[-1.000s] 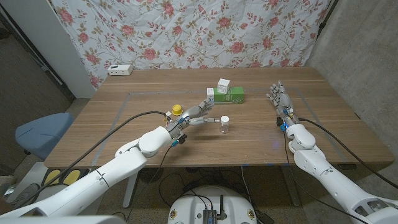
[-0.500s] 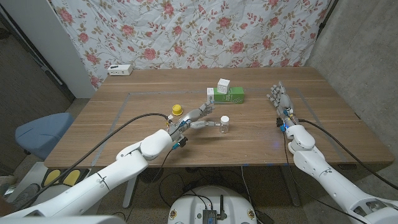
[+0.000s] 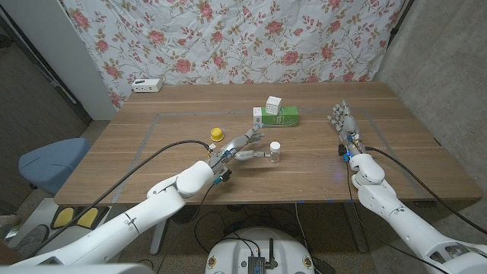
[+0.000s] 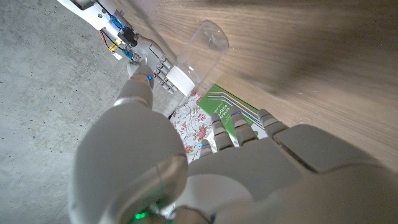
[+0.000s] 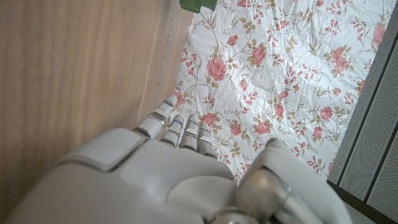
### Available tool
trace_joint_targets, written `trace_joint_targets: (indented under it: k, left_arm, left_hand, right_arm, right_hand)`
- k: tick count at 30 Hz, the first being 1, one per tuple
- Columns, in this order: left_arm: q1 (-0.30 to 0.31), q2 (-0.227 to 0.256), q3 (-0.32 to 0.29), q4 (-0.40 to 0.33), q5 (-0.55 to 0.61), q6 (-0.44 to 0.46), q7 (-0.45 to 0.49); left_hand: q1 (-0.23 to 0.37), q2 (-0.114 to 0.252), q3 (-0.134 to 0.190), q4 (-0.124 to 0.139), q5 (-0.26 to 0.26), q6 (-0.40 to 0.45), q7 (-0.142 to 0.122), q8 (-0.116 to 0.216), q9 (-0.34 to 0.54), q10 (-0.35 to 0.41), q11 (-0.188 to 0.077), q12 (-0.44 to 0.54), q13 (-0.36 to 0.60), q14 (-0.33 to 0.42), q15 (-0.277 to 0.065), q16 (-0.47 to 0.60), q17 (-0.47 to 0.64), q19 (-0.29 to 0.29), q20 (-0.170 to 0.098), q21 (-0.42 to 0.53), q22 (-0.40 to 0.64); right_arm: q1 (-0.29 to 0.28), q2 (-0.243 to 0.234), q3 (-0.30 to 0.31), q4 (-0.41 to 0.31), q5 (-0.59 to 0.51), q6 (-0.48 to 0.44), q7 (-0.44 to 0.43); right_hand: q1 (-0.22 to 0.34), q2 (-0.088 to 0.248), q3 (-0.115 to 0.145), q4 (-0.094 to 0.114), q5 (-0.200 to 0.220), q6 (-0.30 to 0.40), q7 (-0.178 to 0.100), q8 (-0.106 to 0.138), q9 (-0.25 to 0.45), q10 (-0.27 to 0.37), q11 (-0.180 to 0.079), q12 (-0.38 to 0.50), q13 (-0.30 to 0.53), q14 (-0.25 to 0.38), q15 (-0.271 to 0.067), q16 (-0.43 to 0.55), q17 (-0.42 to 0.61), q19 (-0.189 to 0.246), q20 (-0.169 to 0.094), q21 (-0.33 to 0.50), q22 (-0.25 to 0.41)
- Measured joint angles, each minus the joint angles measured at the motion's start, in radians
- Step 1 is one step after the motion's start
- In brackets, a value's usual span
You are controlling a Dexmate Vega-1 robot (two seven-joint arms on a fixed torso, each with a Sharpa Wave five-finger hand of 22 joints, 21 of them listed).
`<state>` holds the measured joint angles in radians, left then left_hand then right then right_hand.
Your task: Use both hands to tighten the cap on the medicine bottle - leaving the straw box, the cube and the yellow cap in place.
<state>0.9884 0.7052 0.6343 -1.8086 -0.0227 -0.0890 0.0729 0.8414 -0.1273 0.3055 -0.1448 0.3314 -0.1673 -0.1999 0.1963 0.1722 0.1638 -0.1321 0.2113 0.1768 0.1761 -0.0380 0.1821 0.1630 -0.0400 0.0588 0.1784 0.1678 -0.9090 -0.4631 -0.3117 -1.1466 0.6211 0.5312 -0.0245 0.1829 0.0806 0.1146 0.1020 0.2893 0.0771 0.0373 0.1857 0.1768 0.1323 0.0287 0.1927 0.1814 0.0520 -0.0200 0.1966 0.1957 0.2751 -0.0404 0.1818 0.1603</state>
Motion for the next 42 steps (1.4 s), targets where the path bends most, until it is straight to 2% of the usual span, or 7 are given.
trace_joint_targets:
  k: [9,15,20,32,35,42]
  left_arm:
    - [-0.010,-0.020,0.014,0.029,0.024,-0.010,0.009]
    - [-0.017,-0.032,0.022,0.044,0.035,-0.016,0.012]
    - [-0.021,-0.039,0.026,0.056,0.038,-0.019,0.012]
    - [-0.028,-0.054,0.037,0.078,0.046,-0.028,0.013]
    - [-0.031,-0.058,0.041,0.085,0.050,-0.033,0.014]
    - [-0.036,-0.069,0.049,0.098,0.059,-0.041,0.015]
  left_hand:
    - [0.013,-0.002,-0.011,-0.003,0.000,0.019,0.005,0.000,0.000,0.041,-0.016,0.000,0.000,0.042,0.000,0.007,0.000,0.011,-0.011,0.003,0.000]
    - [0.021,0.001,-0.015,0.001,0.000,0.033,0.003,0.000,0.000,0.057,-0.011,0.000,0.000,0.053,0.000,0.007,0.000,0.015,-0.015,0.003,0.000]
    - [0.026,0.003,-0.019,-0.003,-0.007,0.051,0.002,0.000,0.000,0.080,-0.012,0.002,0.000,0.070,-0.002,0.007,0.000,0.020,-0.020,0.003,0.000]
    - [0.034,0.003,-0.032,0.001,-0.007,0.064,0.014,0.000,0.000,0.106,-0.013,0.008,0.000,0.092,-0.003,0.007,0.000,0.027,-0.027,0.003,0.000]
    - [0.039,0.008,-0.032,0.001,-0.007,0.069,0.009,0.000,0.000,0.114,-0.011,0.008,0.000,0.098,-0.001,0.007,0.000,0.027,-0.027,0.003,0.000]
    - [0.043,0.012,-0.035,0.004,-0.007,0.076,0.016,0.000,0.000,0.132,-0.018,0.008,0.000,0.112,-0.001,0.007,0.000,0.034,-0.045,0.003,0.000]
  right_arm:
    - [-0.006,0.000,0.005,-0.001,0.001,0.005,-0.010]
    - [-0.011,0.001,0.007,-0.003,0.001,0.010,-0.015]
    - [-0.016,0.002,0.009,-0.005,0.001,0.012,-0.017]
    - [-0.024,-0.005,0.013,-0.013,0.001,0.012,-0.017]
    - [-0.025,-0.007,0.013,-0.013,0.002,0.012,-0.016]
    - [-0.026,-0.010,0.014,-0.012,0.008,0.015,0.001]
  right_hand:
    - [0.000,0.000,-0.004,-0.004,0.000,0.003,-0.003,0.000,0.000,0.000,0.000,0.000,0.000,0.003,-0.003,0.000,-0.004,0.000,0.000,0.000,0.000]
    - [0.000,0.000,-0.004,-0.004,0.000,0.003,-0.003,0.000,0.000,0.000,0.000,0.000,0.000,0.003,-0.003,0.000,-0.005,0.000,0.000,0.000,0.000]
    - [0.000,0.000,-0.004,-0.004,0.000,0.003,-0.003,0.000,0.000,0.003,-0.011,0.000,0.000,0.003,-0.003,0.000,-0.005,0.000,0.000,0.000,0.000]
    - [0.000,0.000,-0.008,-0.008,0.000,0.003,-0.003,0.000,0.000,0.003,-0.011,0.000,0.000,0.003,-0.003,0.000,-0.005,0.000,0.000,0.000,0.000]
    - [0.000,0.000,-0.008,-0.008,0.000,0.003,-0.003,0.000,0.000,0.003,-0.011,0.000,0.000,0.003,-0.003,0.000,-0.005,0.000,0.000,0.000,0.000]
    - [0.000,0.000,-0.008,-0.008,0.004,0.003,-0.003,0.000,0.000,0.003,-0.011,0.000,0.000,0.009,-0.009,0.000,-0.005,0.000,0.000,0.000,0.000]
